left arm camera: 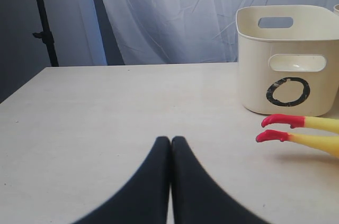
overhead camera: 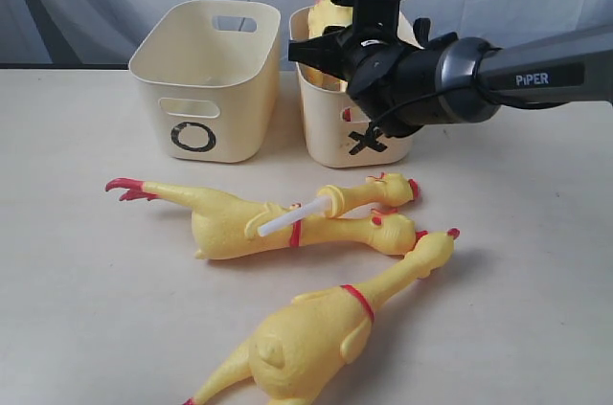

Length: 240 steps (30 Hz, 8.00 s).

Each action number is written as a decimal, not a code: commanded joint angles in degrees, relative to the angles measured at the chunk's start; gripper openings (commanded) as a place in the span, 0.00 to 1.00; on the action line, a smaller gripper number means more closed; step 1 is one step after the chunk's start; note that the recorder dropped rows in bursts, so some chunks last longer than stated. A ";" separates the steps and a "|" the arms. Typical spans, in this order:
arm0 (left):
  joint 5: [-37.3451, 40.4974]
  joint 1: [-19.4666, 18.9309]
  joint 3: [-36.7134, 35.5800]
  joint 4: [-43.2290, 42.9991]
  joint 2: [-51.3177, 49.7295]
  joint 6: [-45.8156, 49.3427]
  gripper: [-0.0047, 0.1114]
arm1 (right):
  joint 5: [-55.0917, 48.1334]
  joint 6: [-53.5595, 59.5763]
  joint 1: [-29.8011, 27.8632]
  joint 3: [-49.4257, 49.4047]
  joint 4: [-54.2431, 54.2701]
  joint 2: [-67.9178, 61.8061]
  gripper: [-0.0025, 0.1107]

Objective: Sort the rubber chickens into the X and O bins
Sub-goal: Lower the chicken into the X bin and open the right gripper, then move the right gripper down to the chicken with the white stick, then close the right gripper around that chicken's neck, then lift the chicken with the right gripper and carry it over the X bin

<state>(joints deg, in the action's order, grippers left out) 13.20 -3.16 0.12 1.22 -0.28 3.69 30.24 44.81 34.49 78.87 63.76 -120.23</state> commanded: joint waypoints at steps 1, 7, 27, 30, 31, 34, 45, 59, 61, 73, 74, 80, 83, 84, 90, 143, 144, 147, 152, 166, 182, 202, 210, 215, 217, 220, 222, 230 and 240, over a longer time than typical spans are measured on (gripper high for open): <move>-0.32 0.33 -0.12 -0.09 0.28 -0.04 0.04 | 0.73 -0.11 -0.21 0.37 -0.10 0.66 0.70; -0.32 0.33 -0.12 -0.09 0.28 -0.04 0.04 | 0.15 -0.11 -0.21 0.37 -0.02 2.37 0.69; -0.32 0.33 -0.12 -0.09 0.28 -0.04 0.04 | -52.50 9.09 -0.21 0.37 -17.36 19.76 0.69; -0.32 0.33 -0.12 -0.09 0.28 -0.04 0.04 | -59.91 3.17 -0.21 0.37 -25.02 20.32 0.69; -0.32 0.33 -0.12 -0.09 0.28 -0.04 0.04 | -62.28 0.73 -0.21 0.37 -28.17 20.45 0.69; -0.32 0.33 -0.12 -0.09 0.28 -0.04 0.04 | -68.68 -7.17 -0.21 0.37 -37.99 20.56 0.69; -0.32 0.33 -0.12 -0.09 0.28 -0.04 0.04 | -76.88 -48.19 -0.21 0.26 -58.56 20.56 0.51; -0.32 0.33 -0.12 -0.09 0.28 -0.04 0.04 | -77.80 -73.76 -0.21 0.26 -52.53 14.30 0.53; -0.32 0.33 -0.12 -0.09 0.28 -0.04 0.04 | -77.59 -77.06 -0.21 0.26 -52.64 13.43 0.53; -0.32 0.33 -0.12 -0.09 0.28 -0.04 0.04 | -74.19 -90.98 -0.59 0.26 -51.60 10.65 0.53; -0.32 0.33 -0.12 -0.09 0.28 -0.04 0.04 | -74.55 -91.08 -0.74 0.26 -51.46 10.65 0.53; -0.32 0.33 -0.12 -0.09 0.28 -0.04 0.04 | -75.93 -91.92 -1.82 0.26 -51.17 10.34 0.53; -0.32 0.33 -0.12 -0.09 0.28 -0.04 0.04 | -76.03 -91.92 -2.04 0.26 -51.06 9.66 0.53; -0.32 0.33 -0.12 -0.09 0.28 -0.04 0.04 | -76.03 -91.92 -2.04 0.26 -51.06 9.39 0.53; -0.32 0.33 -0.12 -0.09 0.28 -0.04 0.04 | -74.87 -92.02 -2.04 0.26 -50.81 7.26 0.53; -0.32 0.33 -0.12 -0.68 0.28 -0.04 0.04 | -70.70 -93.30 -3.12 0.26 -52.98 5.31 0.53; -0.32 0.33 -0.12 -0.68 0.28 -0.04 0.04 | -70.97 -93.30 -3.12 0.26 -52.82 5.03 0.53; -0.32 0.33 -0.12 -0.68 0.28 -0.04 0.04 | -70.97 -93.30 -3.12 0.26 -52.82 4.14 0.53; -0.32 0.33 -0.12 -0.89 0.28 -0.04 0.04 | -70.12 -92.87 -3.12 0.26 -52.65 3.38 0.53; -0.32 0.33 -0.12 -0.89 0.28 -0.04 0.04 | -69.56 -92.87 -3.12 0.26 -52.74 3.38 0.33; -0.32 0.33 -0.12 -0.89 0.28 -0.04 0.04 | -71.73 -93.11 -3.12 0.26 -52.58 3.38 0.17; -0.32 0.33 -0.12 -0.89 0.28 -0.04 0.04 | -77.46 -100.45 -3.02 0.26 -61.30 13.65 0.16; -0.32 0.33 -0.12 -0.89 0.28 -0.04 0.04 | -82.13 -101.91 -3.02 0.26 -66.96 20.13 0.16; -0.32 0.33 -0.12 -0.89 0.28 -0.04 0.04 | -79.13 -102.47 -3.02 0.26 -73.93 24.09 0.16; -0.32 0.33 -0.12 -0.89 0.28 -0.04 0.04 | -75.25 -102.47 -3.02 0.26 -76.24 25.14 0.16; -0.32 0.33 -0.12 -0.89 0.28 -0.04 0.04 | -69.77 -102.47 -3.02 0.26 -77.75 25.51 0.16; -0.32 0.33 -0.12 -0.89 0.28 -0.04 0.04 | -64.21 -102.47 -3.02 0.26 -80.15 25.62 0.16; -0.32 0.33 -0.12 -0.89 0.28 -0.04 0.04 | -52.39 -106.06 -3.02 0.26 -99.01 25.48 0.16; -0.32 0.33 -0.12 -0.89 0.28 -0.04 0.04 | -49.03 -117.80 -3.02 0.26 -119.45 21.26 0.01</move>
<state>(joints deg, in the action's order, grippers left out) 13.20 -3.16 0.12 0.00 -0.28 3.69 -20.93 -69.87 31.66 78.92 -51.00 -97.86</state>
